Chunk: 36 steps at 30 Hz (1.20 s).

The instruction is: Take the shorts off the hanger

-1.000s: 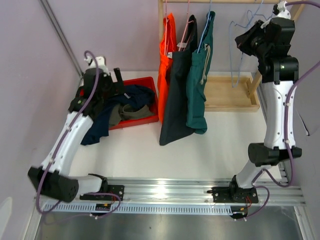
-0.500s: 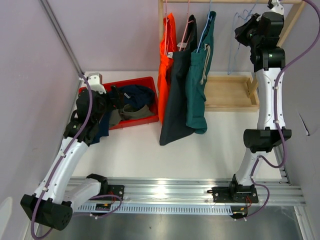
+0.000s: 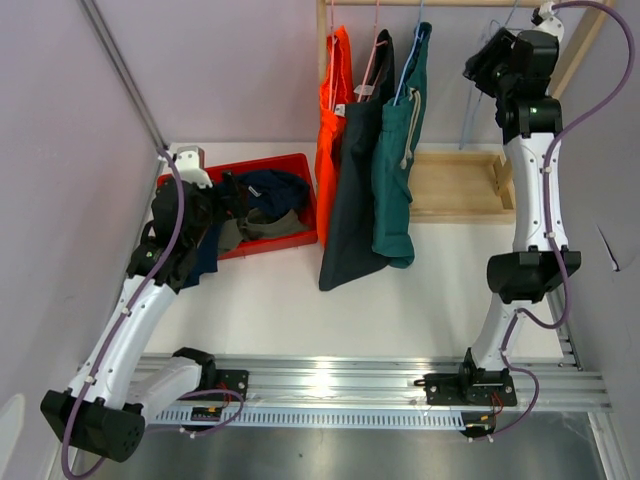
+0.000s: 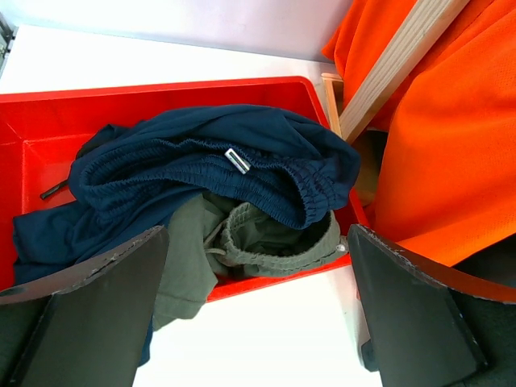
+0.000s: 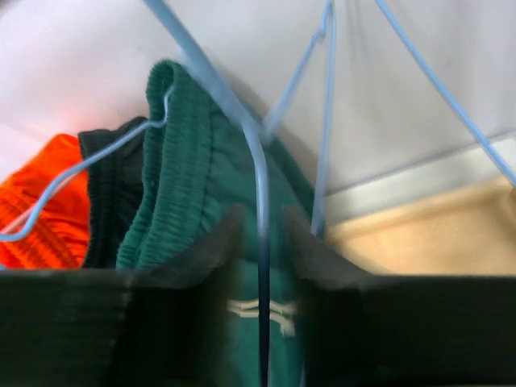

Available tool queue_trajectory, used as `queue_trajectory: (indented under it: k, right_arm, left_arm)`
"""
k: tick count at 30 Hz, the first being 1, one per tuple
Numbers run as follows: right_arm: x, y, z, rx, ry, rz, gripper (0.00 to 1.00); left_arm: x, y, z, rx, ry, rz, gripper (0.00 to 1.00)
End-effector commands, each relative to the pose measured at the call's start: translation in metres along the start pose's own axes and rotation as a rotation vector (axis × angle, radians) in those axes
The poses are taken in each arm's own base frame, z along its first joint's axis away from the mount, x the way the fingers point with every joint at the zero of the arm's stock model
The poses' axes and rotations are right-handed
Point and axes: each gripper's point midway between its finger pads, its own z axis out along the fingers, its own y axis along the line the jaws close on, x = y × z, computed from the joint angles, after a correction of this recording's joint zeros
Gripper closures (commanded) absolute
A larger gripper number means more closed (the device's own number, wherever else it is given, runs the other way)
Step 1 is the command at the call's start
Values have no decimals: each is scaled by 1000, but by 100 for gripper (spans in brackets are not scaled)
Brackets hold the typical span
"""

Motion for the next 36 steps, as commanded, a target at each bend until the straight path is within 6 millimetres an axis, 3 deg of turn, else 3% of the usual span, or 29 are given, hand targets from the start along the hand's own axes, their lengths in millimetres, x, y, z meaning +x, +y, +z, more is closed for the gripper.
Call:
queue_trajectory:
  k: [1,2,4,7,10,14,15,19,24,30,36]
  right_arm:
    - [-50,8,-41,-1,-138,-16,26]
    - [-57,8,-55,8,-153,-22,18]
    - [-68,3,-71,45,-182,-30,12]
    - [-89,-6,-114,119,-249,-37,10]
    - [-95,2,-156,137,-297,-52,10]
    - [-83,43,-185,39,-285,-58,10]
    - [-72,65,-189,-22,-258,-57,10]
    - [-38,111,-183,-153,-188,-74,11]
    - [-1,141,-141,-158,-121,-122,15]
    - [24,153,-98,-132,-91,-158,16]
    - [33,152,-81,-95,-101,-162,18]
  left_arm:
    - [-13,-4,-5,16,-54,-12,1]
    - [-13,-3,-5,14,-56,-12,1]
    - [-13,-3,-5,13,-56,-9,1]
    - [-13,-3,-6,12,-61,-8,1]
    - [-13,-2,-6,7,-59,-9,1]
    - [-13,-1,-5,1,-58,-14,1]
    - [-14,1,-5,-11,-62,-17,1]
    - [-15,5,-5,-36,-72,-34,1]
    - [-15,4,-7,-28,-73,-37,1]
    - [-15,0,-10,-2,-81,-34,1]
    - [-16,-3,-11,14,-82,-34,0]
